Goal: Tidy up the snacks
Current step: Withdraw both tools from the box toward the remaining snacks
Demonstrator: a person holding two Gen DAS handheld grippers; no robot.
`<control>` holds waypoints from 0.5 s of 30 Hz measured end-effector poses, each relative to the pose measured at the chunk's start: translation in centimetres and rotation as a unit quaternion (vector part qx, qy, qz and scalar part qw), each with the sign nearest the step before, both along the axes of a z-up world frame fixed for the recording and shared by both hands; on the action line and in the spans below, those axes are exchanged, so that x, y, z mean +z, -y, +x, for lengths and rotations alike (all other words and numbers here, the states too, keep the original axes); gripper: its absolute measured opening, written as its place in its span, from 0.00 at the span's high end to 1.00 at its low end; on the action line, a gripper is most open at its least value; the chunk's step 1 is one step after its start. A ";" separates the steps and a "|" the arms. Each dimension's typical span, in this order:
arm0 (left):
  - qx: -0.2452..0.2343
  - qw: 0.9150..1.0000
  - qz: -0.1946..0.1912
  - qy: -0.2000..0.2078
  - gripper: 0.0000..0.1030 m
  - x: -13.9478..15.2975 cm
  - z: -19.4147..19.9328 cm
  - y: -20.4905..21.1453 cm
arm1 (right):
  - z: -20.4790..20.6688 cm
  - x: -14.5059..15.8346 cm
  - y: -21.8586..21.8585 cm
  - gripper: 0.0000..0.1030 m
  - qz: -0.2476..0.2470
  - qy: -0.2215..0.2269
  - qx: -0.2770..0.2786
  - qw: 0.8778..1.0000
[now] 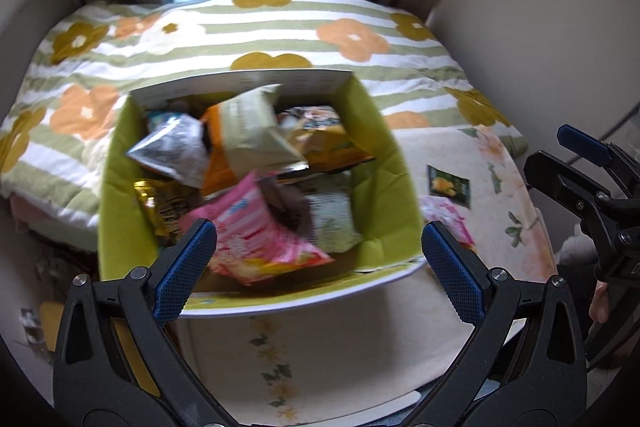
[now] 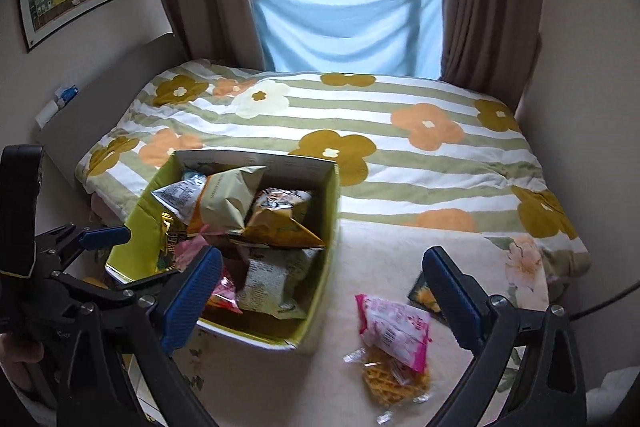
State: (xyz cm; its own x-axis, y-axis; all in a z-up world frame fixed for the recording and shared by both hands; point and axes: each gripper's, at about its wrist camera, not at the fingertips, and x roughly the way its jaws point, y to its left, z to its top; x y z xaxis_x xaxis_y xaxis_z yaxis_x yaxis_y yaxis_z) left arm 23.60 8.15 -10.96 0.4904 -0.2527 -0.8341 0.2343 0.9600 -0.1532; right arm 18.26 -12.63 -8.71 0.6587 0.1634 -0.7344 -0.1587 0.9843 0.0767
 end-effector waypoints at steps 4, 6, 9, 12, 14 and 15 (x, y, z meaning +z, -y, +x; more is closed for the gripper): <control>-0.029 1.000 0.000 0.001 0.01 -0.1 -1.3 4.1 | -2.3 -0.4 4.6 0.03 -0.002 -0.001 -0.036 0.999; -0.037 0.999 0.001 -0.001 0.01 -0.5 -2.0 6.2 | -3.3 -0.8 6.6 0.03 -0.001 -0.005 -0.048 0.999; -0.042 0.999 -0.003 -0.014 0.01 -1.2 -3.2 9.5 | -4.8 -1.6 9.5 0.03 -0.002 -0.017 -0.056 0.998; -0.042 0.999 -0.009 -0.032 0.01 -2.4 -4.3 12.5 | -6.2 -2.7 12.3 0.03 -0.004 -0.032 -0.058 0.998; -0.041 0.998 -0.010 -0.047 0.01 -3.3 -4.9 14.4 | -7.0 -3.6 14.1 0.03 -0.003 -0.043 -0.058 0.997; -0.039 0.998 -0.009 -0.053 0.01 -3.8 -5.1 15.4 | -7.4 -4.1 15.0 0.03 -0.001 -0.049 -0.058 0.997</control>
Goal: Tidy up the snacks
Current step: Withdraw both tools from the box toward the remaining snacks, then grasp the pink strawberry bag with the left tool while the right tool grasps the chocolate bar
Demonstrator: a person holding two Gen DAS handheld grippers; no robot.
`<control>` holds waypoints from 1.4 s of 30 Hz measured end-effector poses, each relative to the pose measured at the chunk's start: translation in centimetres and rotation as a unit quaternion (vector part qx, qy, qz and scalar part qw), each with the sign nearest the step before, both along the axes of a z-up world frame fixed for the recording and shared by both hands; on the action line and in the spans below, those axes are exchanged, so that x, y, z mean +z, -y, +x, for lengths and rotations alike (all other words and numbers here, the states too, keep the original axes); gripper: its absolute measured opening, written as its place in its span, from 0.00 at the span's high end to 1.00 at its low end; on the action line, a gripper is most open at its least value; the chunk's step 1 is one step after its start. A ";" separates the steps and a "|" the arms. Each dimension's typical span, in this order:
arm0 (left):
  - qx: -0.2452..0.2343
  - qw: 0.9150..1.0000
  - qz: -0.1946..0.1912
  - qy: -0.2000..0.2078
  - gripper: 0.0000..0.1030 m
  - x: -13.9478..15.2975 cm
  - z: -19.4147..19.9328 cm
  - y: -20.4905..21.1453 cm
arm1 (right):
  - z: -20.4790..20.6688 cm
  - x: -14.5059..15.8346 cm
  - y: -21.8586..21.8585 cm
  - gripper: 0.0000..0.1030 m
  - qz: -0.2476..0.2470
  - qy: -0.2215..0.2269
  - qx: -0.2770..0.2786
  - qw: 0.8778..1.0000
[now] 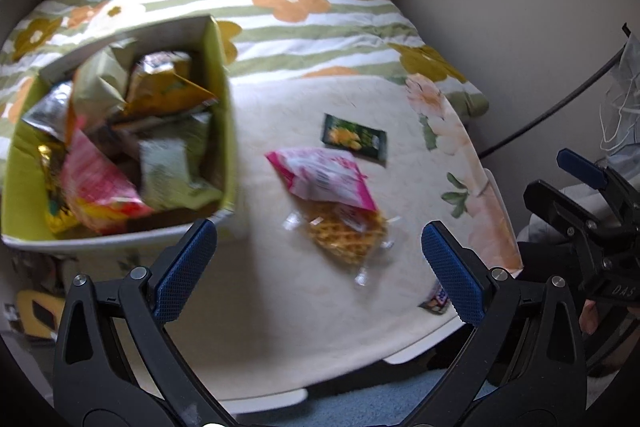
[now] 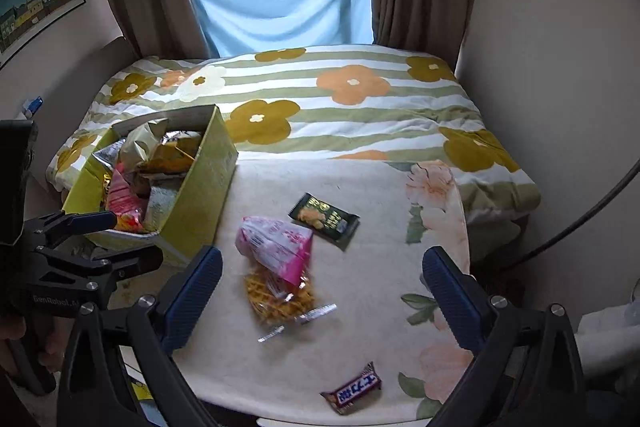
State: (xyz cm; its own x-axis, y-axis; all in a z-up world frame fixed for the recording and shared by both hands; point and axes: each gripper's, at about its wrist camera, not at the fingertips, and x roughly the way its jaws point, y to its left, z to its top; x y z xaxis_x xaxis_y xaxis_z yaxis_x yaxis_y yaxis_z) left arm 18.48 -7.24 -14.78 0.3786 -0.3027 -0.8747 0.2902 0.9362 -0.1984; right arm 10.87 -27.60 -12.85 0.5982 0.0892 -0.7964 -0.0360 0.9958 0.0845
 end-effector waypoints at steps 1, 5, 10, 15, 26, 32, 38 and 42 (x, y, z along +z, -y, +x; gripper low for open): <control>0.003 1.000 0.002 -0.004 0.01 -0.5 -0.3 0.9 | -0.4 -0.5 0.8 0.03 0.003 -0.005 0.000 1.000; 0.020 1.000 0.009 -0.009 0.01 -2.0 -0.8 3.8 | -1.3 -2.4 3.6 0.03 0.016 -0.022 0.006 1.000; 0.035 0.999 0.035 -0.013 0.01 -4.4 0.4 6.5 | -1.7 -5.4 5.7 0.03 0.026 -0.048 0.020 0.998; 0.040 0.997 0.059 -0.022 0.01 -7.0 2.9 8.2 | -1.8 -8.9 6.8 0.03 0.042 -0.073 0.011 0.996; 0.030 0.991 0.124 -0.041 0.01 -13.2 8.3 9.7 | -4.0 -14.4 7.8 0.03 0.070 -0.112 -0.078 0.988; 0.008 0.988 0.149 -0.045 0.01 -14.8 10.0 9.9 | -5.6 -15.5 7.0 0.03 0.089 -0.126 -0.126 0.980; -0.020 0.984 0.170 -0.052 0.01 -16.0 11.6 10.2 | -6.1 -15.9 5.7 0.03 0.093 -0.132 -0.152 0.975; -0.032 0.983 0.168 -0.070 0.06 -17.2 12.6 10.0 | -6.3 -15.9 5.0 0.03 0.092 -0.137 -0.176 0.971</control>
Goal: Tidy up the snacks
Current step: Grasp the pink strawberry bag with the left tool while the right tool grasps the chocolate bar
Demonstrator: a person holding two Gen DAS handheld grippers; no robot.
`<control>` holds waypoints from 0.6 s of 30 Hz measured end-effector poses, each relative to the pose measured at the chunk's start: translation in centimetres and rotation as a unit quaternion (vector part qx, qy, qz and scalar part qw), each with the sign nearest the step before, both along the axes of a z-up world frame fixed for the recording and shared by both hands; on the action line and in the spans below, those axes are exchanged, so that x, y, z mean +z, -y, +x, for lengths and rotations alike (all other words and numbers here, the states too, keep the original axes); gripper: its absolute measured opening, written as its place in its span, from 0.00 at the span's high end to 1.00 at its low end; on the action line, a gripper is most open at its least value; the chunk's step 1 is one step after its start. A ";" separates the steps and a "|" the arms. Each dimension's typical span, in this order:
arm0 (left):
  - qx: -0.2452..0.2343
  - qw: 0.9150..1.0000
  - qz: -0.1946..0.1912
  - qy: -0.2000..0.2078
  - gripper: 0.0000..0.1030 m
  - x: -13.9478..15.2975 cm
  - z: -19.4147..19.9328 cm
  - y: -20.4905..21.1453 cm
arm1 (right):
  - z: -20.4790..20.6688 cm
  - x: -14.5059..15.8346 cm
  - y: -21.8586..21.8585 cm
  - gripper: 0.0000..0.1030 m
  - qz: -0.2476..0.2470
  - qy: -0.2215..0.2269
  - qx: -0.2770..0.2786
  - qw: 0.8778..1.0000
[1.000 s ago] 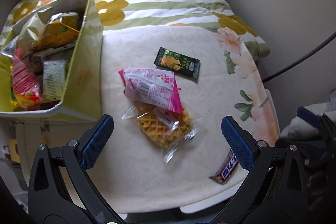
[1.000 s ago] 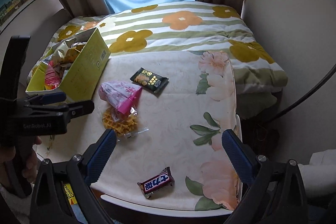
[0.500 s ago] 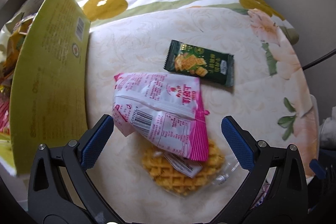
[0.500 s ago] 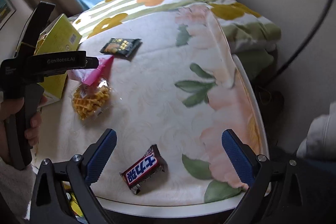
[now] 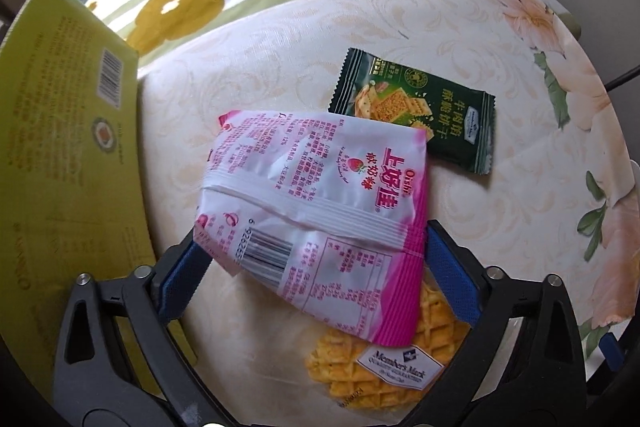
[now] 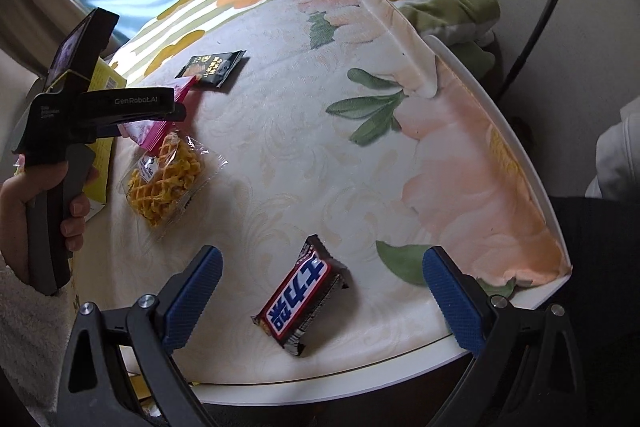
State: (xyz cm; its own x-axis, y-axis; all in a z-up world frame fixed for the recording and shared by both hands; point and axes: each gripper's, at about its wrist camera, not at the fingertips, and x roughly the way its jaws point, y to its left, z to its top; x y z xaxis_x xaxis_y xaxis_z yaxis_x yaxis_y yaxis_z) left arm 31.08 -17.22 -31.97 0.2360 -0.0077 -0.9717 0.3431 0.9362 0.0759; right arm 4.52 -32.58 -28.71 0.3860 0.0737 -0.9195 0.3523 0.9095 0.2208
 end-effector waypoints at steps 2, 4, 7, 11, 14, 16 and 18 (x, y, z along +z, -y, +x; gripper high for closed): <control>-0.005 1.000 -0.006 -0.005 0.12 -0.3 0.2 -0.1 | -0.2 0.0 -0.4 0.03 -0.003 -0.005 -0.011 1.000; -0.012 1.000 -0.014 -0.004 0.16 -0.3 0.4 -0.1 | -0.4 -0.1 -0.7 0.03 -0.007 -0.010 -0.021 1.000; -0.024 1.000 -0.020 0.005 0.30 0.1 0.4 -0.1 | -0.8 -0.4 -1.4 0.03 -0.017 -0.019 -0.034 0.999; -0.051 0.998 -0.018 0.019 0.41 0.3 0.4 0.2 | -1.0 -0.9 -2.1 0.13 -0.028 -0.030 -0.048 0.998; -0.061 0.998 -0.023 0.024 0.50 0.6 0.3 0.2 | -0.9 -1.5 -2.7 0.28 -0.032 -0.043 -0.052 0.997; -0.065 0.997 -0.025 0.027 0.54 0.7 0.4 0.1 | -0.9 -1.9 -3.1 0.31 -0.033 -0.049 -0.054 0.997; -0.066 0.997 -0.030 0.027 0.55 0.8 0.3 -0.1 | -1.0 -2.2 -3.4 0.35 -0.032 -0.055 -0.055 0.996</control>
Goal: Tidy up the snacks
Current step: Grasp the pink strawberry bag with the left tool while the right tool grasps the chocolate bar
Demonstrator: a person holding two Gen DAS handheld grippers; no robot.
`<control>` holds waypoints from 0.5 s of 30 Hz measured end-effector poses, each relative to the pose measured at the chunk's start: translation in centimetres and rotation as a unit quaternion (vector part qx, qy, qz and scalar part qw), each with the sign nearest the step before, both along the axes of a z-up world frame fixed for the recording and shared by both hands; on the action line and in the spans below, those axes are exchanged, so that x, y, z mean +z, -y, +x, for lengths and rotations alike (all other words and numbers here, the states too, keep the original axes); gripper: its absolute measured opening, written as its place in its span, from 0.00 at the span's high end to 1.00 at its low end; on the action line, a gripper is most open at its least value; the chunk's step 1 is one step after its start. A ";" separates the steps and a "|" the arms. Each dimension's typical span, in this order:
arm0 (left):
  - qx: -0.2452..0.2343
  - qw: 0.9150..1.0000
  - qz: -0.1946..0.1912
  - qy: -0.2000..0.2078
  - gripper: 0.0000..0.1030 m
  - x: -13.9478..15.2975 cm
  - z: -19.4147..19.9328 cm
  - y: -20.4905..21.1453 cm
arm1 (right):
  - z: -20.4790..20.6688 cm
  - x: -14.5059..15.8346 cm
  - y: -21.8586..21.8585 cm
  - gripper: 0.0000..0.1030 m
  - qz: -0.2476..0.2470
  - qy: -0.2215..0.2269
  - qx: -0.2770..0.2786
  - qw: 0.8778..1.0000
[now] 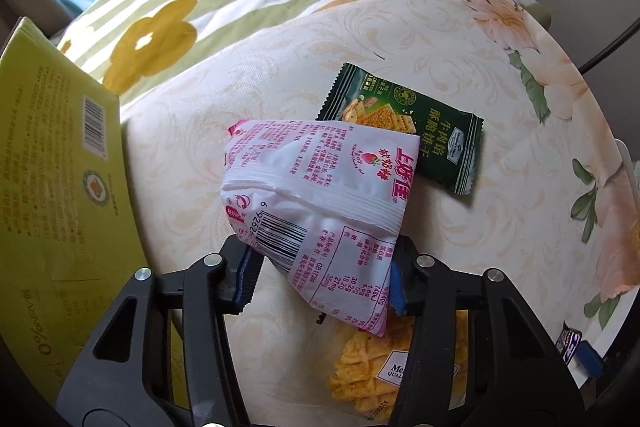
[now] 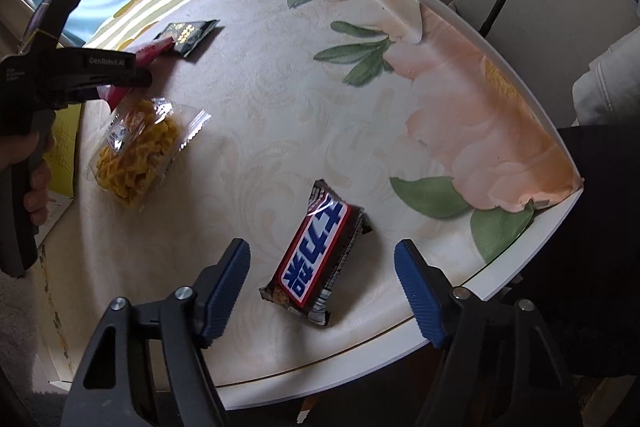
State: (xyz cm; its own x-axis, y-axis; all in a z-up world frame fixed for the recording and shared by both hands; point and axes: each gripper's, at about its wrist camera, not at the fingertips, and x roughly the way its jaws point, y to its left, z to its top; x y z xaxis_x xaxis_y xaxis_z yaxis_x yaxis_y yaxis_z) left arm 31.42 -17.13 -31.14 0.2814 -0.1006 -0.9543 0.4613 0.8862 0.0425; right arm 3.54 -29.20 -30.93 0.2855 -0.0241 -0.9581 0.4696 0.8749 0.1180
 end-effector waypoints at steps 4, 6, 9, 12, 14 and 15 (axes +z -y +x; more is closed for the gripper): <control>-0.003 1.000 -0.003 0.000 0.56 0.1 0.0 -0.3 | 0.1 -0.3 -0.4 0.45 -0.009 -0.008 0.000 1.000; -0.002 1.000 -0.003 0.000 0.56 0.1 0.0 -0.4 | 0.2 -0.3 -0.5 0.52 -0.016 -0.007 0.000 1.000; 0.002 1.000 -0.006 -0.001 0.57 0.3 0.0 -0.5 | 0.2 -0.2 -0.3 0.65 -0.020 -0.004 0.002 1.000; 0.004 1.000 -0.010 0.001 0.57 0.6 -0.2 -0.7 | 0.2 -0.2 -0.4 0.66 -0.020 -0.001 0.004 1.000; 0.006 1.000 -0.013 0.003 0.57 0.9 -0.3 -0.8 | 0.3 0.1 -0.2 0.69 -0.016 0.006 0.007 1.000; 0.007 1.000 -0.015 0.004 0.57 1.1 -0.4 -0.8 | 0.3 0.1 -0.2 0.69 -0.018 0.008 0.010 1.000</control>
State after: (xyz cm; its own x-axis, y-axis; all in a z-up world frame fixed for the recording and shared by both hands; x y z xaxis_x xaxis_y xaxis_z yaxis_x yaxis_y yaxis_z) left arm 31.06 -16.34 -30.05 0.2913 -0.1248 -0.9485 0.4483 0.8937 0.0201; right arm 3.87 -29.03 -30.78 0.3007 -0.0526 -0.9523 0.4508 0.8877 0.0933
